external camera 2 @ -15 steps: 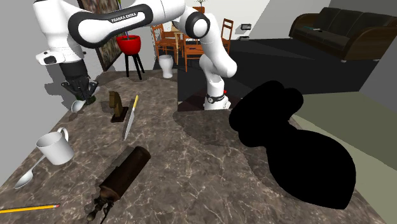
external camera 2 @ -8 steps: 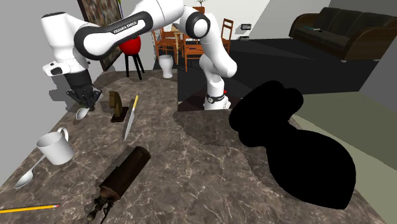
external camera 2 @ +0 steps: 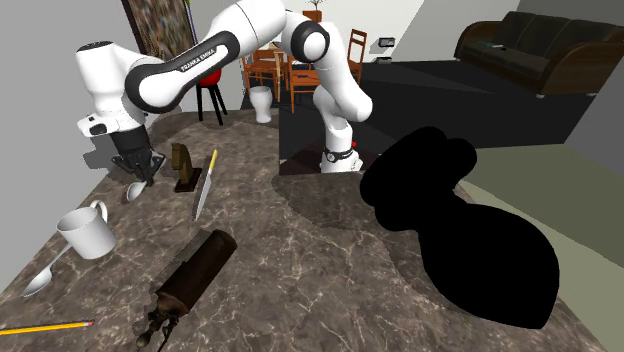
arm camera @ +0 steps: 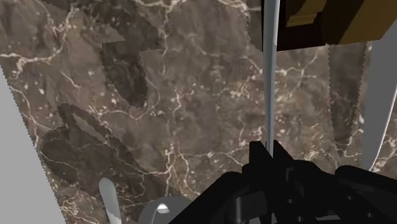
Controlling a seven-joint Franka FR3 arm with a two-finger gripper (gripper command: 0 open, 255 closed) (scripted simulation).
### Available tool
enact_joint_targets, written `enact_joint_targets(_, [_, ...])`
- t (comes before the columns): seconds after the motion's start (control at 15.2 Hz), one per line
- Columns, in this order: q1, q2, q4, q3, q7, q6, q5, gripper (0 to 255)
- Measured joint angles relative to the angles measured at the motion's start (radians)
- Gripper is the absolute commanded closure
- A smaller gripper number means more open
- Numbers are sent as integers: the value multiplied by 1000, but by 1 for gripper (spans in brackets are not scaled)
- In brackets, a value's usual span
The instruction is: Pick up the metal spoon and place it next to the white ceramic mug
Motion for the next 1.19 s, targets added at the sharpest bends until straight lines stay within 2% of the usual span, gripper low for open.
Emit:
enact_joint_targets(0.86, [-1, 56, -96, 12, -20, 149, 24, 255])
enact_joint_targets(1.19, [-3, 61, -100, 13, -23, 158, 26, 255])
